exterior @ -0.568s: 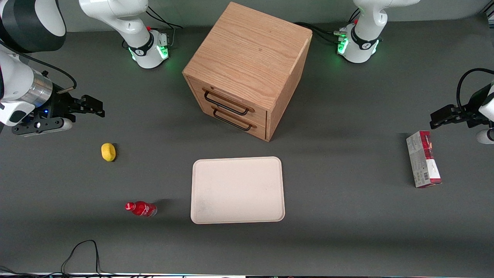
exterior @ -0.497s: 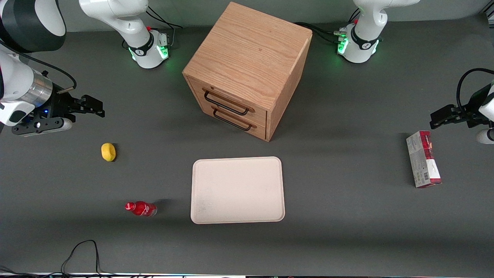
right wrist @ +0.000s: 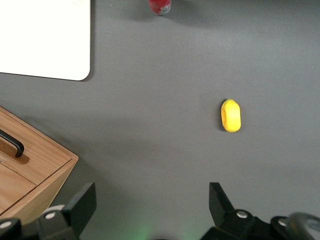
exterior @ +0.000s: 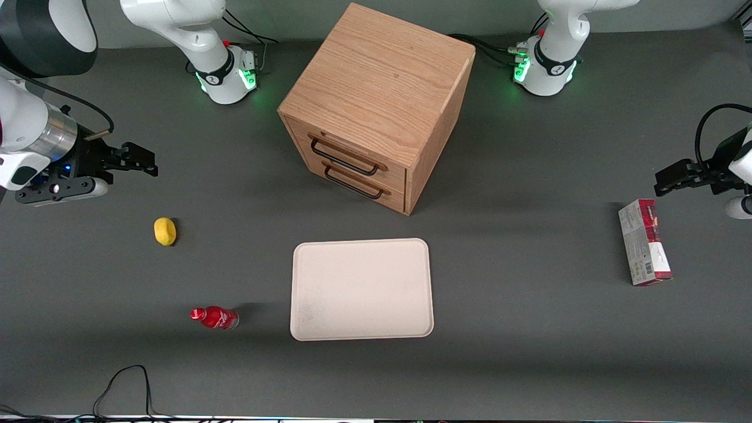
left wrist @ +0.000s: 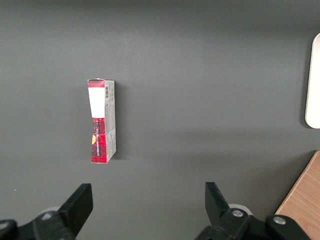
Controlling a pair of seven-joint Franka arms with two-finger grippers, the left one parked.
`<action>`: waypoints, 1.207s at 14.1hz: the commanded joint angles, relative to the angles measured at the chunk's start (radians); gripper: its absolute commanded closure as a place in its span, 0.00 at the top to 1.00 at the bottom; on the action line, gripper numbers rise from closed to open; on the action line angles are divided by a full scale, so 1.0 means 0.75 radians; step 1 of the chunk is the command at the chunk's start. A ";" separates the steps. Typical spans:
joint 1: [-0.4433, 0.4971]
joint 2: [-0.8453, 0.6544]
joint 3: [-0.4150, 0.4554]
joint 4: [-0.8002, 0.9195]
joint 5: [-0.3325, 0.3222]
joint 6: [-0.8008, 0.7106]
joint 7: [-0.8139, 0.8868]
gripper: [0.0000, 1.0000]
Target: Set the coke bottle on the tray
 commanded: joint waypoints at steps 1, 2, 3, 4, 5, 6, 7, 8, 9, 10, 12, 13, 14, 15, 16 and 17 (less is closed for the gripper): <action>-0.006 0.020 -0.003 0.038 -0.001 -0.042 -0.027 1.00; -0.006 0.020 -0.001 0.038 -0.003 -0.042 -0.027 1.00; -0.002 0.020 -0.001 0.038 -0.003 -0.042 -0.019 1.00; 0.000 0.020 -0.001 0.040 -0.003 -0.042 -0.019 1.00; 0.000 0.028 -0.001 0.044 -0.001 -0.040 -0.019 1.00; 0.000 0.046 -0.001 0.062 -0.001 -0.042 -0.017 1.00; 0.000 0.054 -0.001 0.075 -0.001 -0.044 -0.017 1.00; 0.002 0.054 0.001 0.077 -0.001 -0.044 -0.015 1.00; 0.002 0.054 0.001 0.079 -0.001 -0.044 -0.015 1.00; 0.002 0.052 0.001 0.079 -0.001 -0.044 -0.015 1.00; 0.002 0.054 0.001 0.075 -0.001 -0.046 -0.015 1.00; 0.002 0.054 0.001 0.077 -0.001 -0.046 -0.015 1.00; 0.002 0.054 0.001 0.077 -0.001 -0.046 -0.015 1.00; 0.002 0.054 0.001 0.077 -0.001 -0.046 -0.015 1.00; 0.002 0.054 0.001 0.077 -0.001 -0.046 -0.017 1.00; 0.002 0.054 0.001 0.079 -0.003 -0.046 -0.017 1.00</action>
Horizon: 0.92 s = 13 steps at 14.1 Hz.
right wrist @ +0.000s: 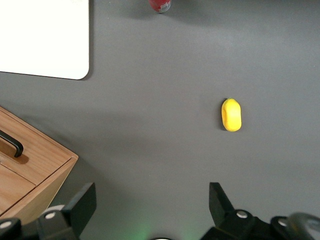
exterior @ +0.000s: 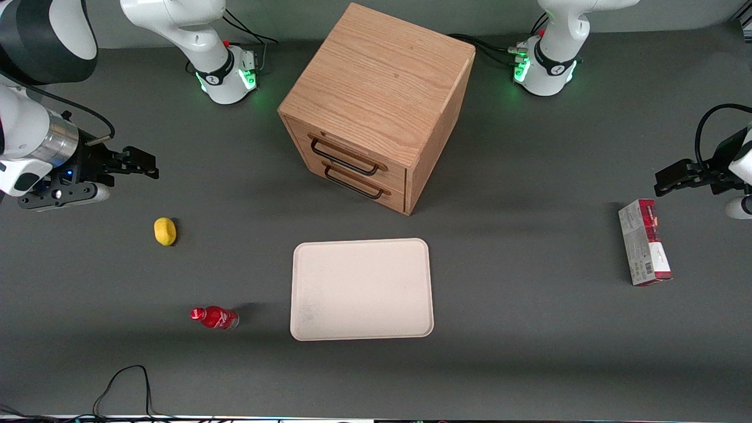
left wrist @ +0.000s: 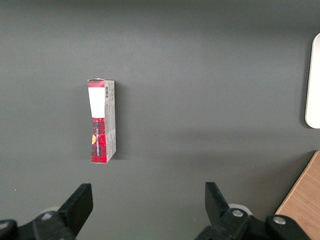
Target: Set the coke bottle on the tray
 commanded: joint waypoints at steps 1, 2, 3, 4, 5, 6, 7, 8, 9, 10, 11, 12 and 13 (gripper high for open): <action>0.001 0.018 0.000 0.043 -0.005 -0.033 -0.017 1.00; 0.001 0.018 0.002 0.043 -0.005 -0.033 -0.015 1.00; 0.003 0.016 0.002 0.043 -0.005 -0.033 -0.015 1.00; 0.003 0.014 0.004 0.043 -0.003 -0.033 -0.013 1.00; 0.003 0.014 0.004 0.043 -0.003 -0.033 -0.013 1.00; 0.003 0.022 0.004 0.055 -0.003 -0.031 -0.013 1.00; 0.003 0.053 0.004 0.094 -0.003 -0.031 -0.013 1.00; 0.003 0.096 0.004 0.141 -0.003 -0.031 -0.011 1.00; 0.003 0.153 0.004 0.196 -0.003 -0.031 -0.011 1.00; 0.008 0.226 0.006 0.290 -0.001 -0.031 0.013 1.00; 0.012 0.318 0.006 0.392 -0.001 -0.031 0.060 1.00; 0.012 0.406 0.006 0.490 -0.001 -0.033 0.079 1.00; 0.014 0.474 0.004 0.562 -0.005 -0.039 0.081 1.00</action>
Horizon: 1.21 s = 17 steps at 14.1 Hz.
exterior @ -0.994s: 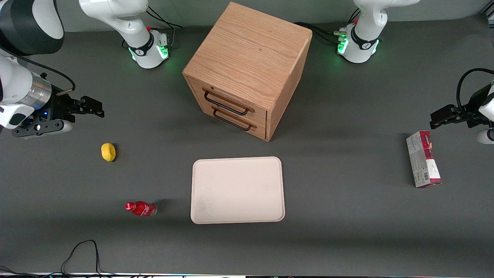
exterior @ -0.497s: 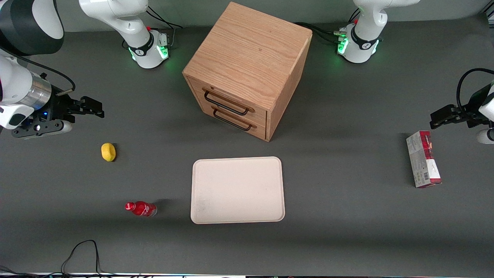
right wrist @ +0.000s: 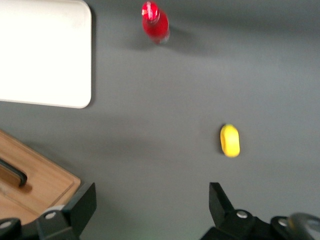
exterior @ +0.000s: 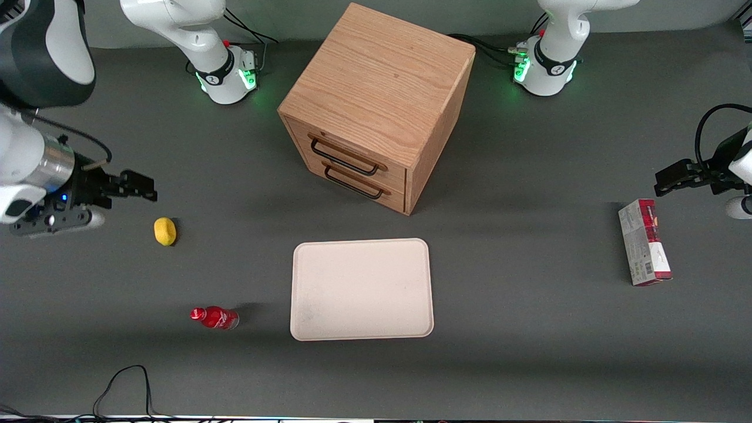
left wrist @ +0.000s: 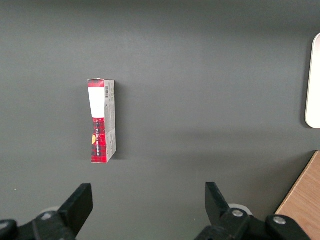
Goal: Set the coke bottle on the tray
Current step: 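Move the right gripper down over the red Coca-Cola bottle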
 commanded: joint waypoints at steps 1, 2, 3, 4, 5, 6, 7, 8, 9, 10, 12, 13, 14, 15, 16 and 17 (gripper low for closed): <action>0.010 0.302 0.003 0.338 -0.014 -0.053 0.046 1.00; 0.010 0.412 0.003 0.477 -0.014 -0.049 0.046 1.00; 0.010 0.526 0.001 0.614 -0.012 -0.049 0.044 1.00; 0.010 0.637 0.003 0.741 -0.008 -0.047 0.048 1.00; 0.018 0.725 0.011 0.813 -0.010 -0.033 0.080 1.00; 0.040 0.773 0.015 0.824 -0.014 0.008 0.113 1.00; 0.057 0.803 0.015 0.822 -0.018 0.069 0.122 1.00; 0.063 0.830 0.015 0.822 -0.026 0.098 0.122 1.00; 0.065 0.846 0.015 0.822 -0.028 0.111 0.110 1.00; 0.065 0.859 0.013 0.820 -0.032 0.129 0.107 1.00; 0.065 0.883 0.011 0.820 -0.046 0.151 0.097 1.00; 0.065 0.896 0.011 0.820 -0.055 0.180 0.095 1.00; 0.065 0.912 0.011 0.820 -0.057 0.215 0.099 1.00; 0.063 0.924 0.011 0.820 -0.057 0.253 0.097 1.00; 0.063 0.939 0.011 0.820 -0.059 0.280 0.099 1.00; 0.063 0.947 0.011 0.820 -0.059 0.297 0.101 1.00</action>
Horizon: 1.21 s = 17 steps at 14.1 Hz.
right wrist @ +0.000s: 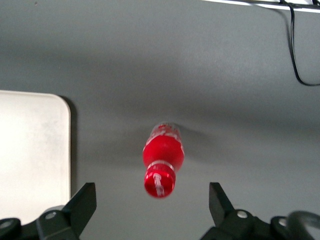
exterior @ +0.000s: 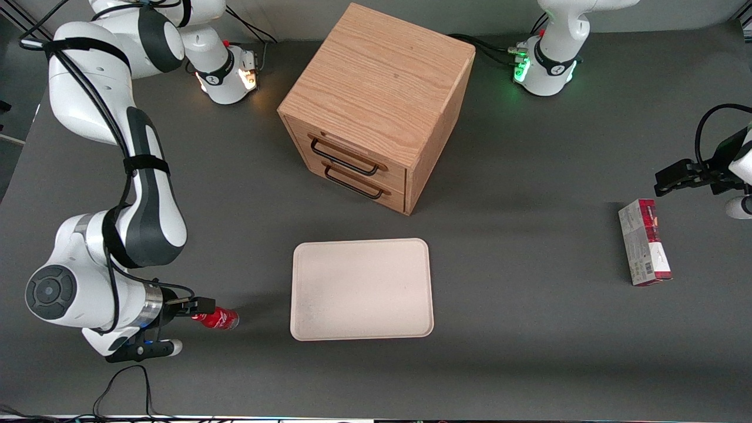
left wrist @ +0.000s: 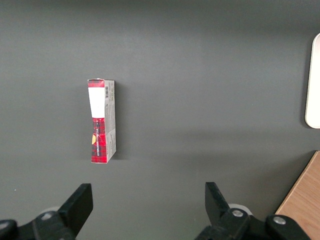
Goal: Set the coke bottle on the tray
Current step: 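Move the right gripper down over the red Coca-Cola bottle, then close the right gripper around the bottle's body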
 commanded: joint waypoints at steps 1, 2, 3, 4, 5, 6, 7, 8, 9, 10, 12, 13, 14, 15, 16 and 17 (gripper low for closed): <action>0.003 0.061 0.000 0.058 -0.020 0.046 0.023 1.00; 0.003 0.067 0.000 0.058 -0.020 0.048 0.025 1.00; 0.005 0.071 0.000 0.058 -0.022 0.056 0.025 1.00; 0.005 0.075 0.000 0.058 -0.025 0.060 0.025 1.00; 0.005 0.077 0.000 0.058 -0.025 0.062 0.023 1.00; 0.005 0.079 0.000 0.058 -0.025 0.062 0.025 1.00; 0.005 0.079 0.000 0.058 -0.025 0.062 0.027 1.00; 0.005 0.079 0.000 0.056 -0.025 0.062 0.025 0.99; 0.005 0.079 0.000 0.054 -0.027 0.062 0.025 0.99; 0.007 0.079 0.000 0.054 -0.043 0.060 0.025 0.98; 0.015 0.077 0.000 0.040 -0.074 0.050 0.031 0.61; 0.017 0.075 0.000 0.038 -0.082 0.030 0.031 0.11; 0.019 0.075 0.000 0.040 -0.100 -0.015 0.023 0.00; 0.022 0.071 0.002 0.040 -0.102 -0.024 0.029 0.00; 0.022 0.071 0.002 0.040 -0.100 -0.026 0.031 0.00; 0.022 0.071 0.002 0.040 -0.100 -0.028 0.033 0.00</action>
